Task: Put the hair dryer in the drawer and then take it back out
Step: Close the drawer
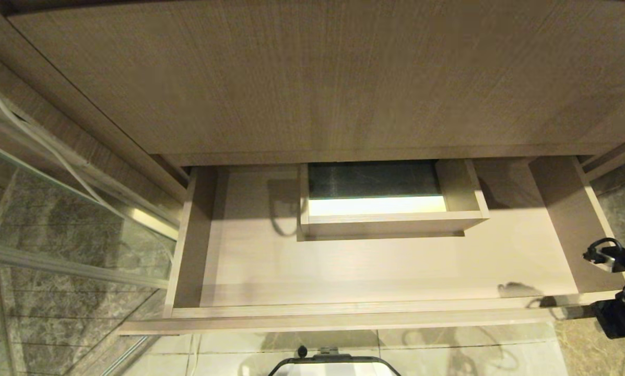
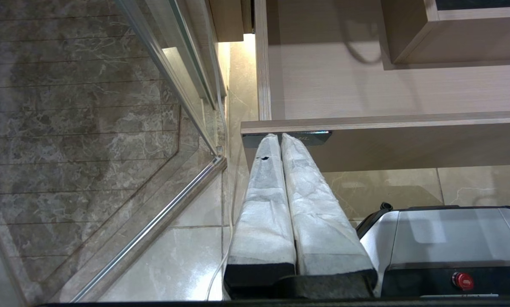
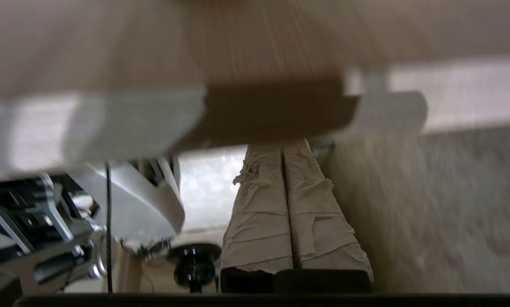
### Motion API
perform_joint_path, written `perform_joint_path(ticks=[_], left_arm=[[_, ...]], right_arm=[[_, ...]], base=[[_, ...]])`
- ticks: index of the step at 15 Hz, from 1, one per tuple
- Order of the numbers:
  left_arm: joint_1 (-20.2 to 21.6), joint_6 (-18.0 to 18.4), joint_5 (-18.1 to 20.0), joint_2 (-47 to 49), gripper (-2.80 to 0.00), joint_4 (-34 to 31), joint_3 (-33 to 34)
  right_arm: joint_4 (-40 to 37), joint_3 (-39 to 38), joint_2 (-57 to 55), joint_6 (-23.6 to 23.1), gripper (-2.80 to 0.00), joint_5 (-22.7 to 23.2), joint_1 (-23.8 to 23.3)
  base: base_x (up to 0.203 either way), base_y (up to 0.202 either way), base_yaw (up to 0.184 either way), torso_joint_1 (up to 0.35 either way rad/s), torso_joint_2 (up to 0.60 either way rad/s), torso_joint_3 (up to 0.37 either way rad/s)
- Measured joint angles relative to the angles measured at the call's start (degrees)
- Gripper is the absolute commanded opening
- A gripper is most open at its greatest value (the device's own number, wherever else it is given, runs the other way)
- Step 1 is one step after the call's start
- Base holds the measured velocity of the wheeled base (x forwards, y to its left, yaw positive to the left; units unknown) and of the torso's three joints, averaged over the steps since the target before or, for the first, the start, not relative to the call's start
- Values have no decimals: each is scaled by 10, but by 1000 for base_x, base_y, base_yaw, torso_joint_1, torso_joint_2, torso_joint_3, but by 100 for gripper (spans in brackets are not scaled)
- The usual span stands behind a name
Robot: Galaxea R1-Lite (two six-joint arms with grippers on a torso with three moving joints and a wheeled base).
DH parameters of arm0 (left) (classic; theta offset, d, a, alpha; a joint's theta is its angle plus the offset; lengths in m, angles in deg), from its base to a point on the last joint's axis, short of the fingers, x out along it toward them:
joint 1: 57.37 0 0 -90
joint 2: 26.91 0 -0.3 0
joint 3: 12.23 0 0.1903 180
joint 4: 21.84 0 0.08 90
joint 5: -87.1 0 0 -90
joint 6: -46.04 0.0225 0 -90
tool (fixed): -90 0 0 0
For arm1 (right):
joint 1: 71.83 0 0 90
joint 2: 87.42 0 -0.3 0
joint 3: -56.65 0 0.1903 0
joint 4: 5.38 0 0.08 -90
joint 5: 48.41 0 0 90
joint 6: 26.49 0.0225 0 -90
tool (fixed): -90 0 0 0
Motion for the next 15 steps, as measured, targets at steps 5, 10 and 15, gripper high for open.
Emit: perform_joint_path(ticks=[5, 10, 15], left_arm=[[0, 0, 0, 0, -280, 0, 0], [0, 0, 0, 0, -280, 0, 0], [0, 0, 0, 0, -280, 0, 0]], right_arm=[[78, 10, -1, 0, -280, 25, 3], [232, 11, 8, 16, -280, 89, 4], [348, 17, 10, 23, -280, 133, 16]], base=[[0, 0, 0, 0, 0, 0], [0, 0, 0, 0, 0, 0], [0, 0, 0, 0, 0, 0]])
